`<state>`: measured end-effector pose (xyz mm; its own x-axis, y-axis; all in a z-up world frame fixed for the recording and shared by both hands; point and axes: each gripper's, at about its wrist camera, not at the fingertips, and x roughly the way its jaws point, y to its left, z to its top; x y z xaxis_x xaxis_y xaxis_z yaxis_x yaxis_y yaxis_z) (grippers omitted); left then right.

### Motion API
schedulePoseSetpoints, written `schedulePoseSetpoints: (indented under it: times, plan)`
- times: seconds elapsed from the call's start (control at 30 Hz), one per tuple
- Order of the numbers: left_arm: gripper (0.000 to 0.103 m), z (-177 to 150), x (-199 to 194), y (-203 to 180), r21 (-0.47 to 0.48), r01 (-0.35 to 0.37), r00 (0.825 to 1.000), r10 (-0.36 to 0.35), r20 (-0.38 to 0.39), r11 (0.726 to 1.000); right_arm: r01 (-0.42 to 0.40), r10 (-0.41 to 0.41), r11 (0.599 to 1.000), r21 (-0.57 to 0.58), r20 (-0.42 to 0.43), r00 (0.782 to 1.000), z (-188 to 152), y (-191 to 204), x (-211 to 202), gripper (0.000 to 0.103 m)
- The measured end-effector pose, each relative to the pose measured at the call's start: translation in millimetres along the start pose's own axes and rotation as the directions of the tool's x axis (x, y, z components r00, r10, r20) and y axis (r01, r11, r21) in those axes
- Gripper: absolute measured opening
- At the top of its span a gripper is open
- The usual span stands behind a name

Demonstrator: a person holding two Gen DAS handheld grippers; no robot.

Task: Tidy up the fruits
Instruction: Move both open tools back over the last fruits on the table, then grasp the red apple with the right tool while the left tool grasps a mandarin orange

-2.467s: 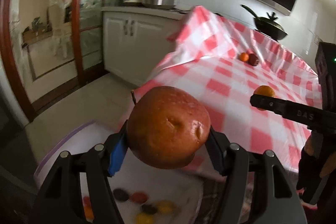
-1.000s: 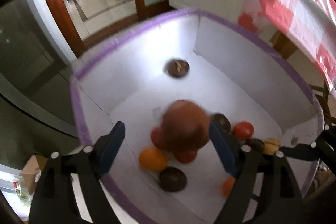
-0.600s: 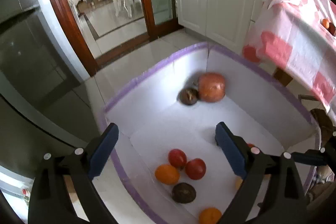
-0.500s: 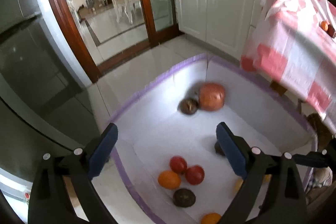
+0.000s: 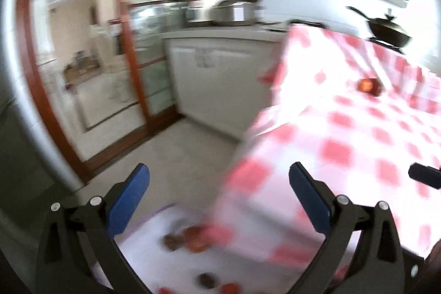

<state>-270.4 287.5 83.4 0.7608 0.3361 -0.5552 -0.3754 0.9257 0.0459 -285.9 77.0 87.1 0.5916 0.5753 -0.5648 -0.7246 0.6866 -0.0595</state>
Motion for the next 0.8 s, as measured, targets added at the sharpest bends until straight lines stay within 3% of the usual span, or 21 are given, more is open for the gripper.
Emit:
schedulePoseSetpoints:
  times: [0.1, 0.2, 0.3, 0.4, 0.53, 0.7, 0.8]
  plan:
    - [0.101, 20.9, 26.4, -57.3, 0.023, 0.126, 0.992, -0.126, -0.015, 0.992, 0.109, -0.108, 0.987, 0.12, -0.013, 0.994, -8.0, -64.4, -5.1, 0.087]
    - [0.101, 36.1, 61.7, -115.3, 0.033, 0.232, 0.971, -0.229, -0.06, 0.972, 0.212, -0.202, 0.946, 0.244, -0.063, 0.977, -25.0, -129.9, 2.0, 0.087]
    - [0.101, 53.6, 107.3, -171.6, -0.011, 0.341, 0.932, -0.34, -0.128, 0.94, 0.288, -0.259, 0.885, 0.366, -0.127, 0.958, -36.1, -194.3, 3.2, 0.087]
    - [0.101, 68.5, 143.8, -219.4, -0.048, 0.391, 0.906, -0.394, -0.156, 0.919, 0.348, -0.3, 0.831, 0.435, -0.177, 0.937, -48.2, -239.1, 5.2, 0.087]
    - [0.101, 80.1, 178.5, -261.2, -0.088, 0.402, 0.894, -0.412, -0.174, 0.911, 0.424, -0.348, 0.763, 0.488, -0.241, 0.906, -55.0, -301.6, 23.6, 0.087]
    - [0.101, 90.8, 208.0, -283.1, -0.137, 0.403, 0.89, -0.422, -0.172, 0.905, 0.454, -0.354, 0.739, 0.498, -0.285, 0.891, -52.2, -347.0, 57.0, 0.087]
    - [0.101, 87.2, 216.8, -283.0, -0.172, 0.403, 0.881, -0.432, -0.191, 0.899, 0.445, -0.338, 0.738, 0.506, -0.293, 0.894, -41.2, -368.4, 78.2, 0.087]
